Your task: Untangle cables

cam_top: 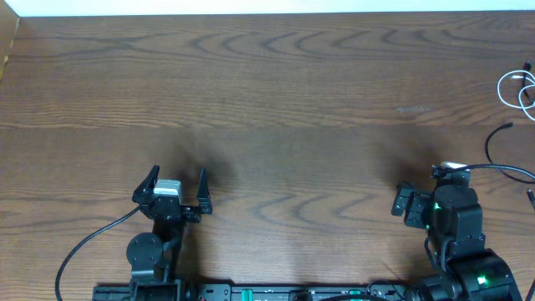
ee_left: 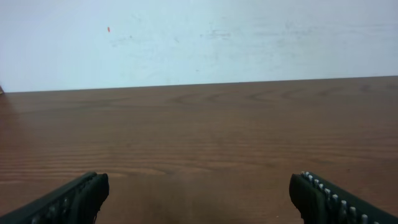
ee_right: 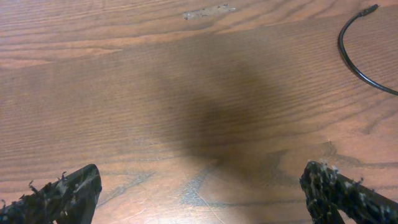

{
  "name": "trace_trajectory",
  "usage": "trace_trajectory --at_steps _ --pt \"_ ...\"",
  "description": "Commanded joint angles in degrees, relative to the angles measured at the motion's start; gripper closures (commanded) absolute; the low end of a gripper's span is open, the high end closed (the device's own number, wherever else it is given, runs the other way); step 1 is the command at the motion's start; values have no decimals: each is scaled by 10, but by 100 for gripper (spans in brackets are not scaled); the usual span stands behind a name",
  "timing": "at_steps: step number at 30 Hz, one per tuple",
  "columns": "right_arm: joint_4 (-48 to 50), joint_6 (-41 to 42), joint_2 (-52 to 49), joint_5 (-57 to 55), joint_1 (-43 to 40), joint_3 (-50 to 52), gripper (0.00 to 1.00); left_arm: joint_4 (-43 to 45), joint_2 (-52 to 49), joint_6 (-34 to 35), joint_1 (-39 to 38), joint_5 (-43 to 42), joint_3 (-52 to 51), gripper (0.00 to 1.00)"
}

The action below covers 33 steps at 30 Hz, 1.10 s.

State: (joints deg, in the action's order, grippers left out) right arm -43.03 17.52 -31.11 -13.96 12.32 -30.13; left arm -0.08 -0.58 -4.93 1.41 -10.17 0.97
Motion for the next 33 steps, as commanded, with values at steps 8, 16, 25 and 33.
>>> trace_trajectory --at_steps 8,16,25,33 --pt "-1 -4 1 -5 4 3 1 -31 5 -3 2 3 -7 2" --pt "-1 -4 1 -5 4 3 1 -33 5 0 -14 4 -7 2" --pt "-1 -4 1 -5 4 3 1 -33 5 12 -13 5 -7 2" --pt "-1 -4 1 -5 4 3 1 -33 5 12 -13 4 -7 2"
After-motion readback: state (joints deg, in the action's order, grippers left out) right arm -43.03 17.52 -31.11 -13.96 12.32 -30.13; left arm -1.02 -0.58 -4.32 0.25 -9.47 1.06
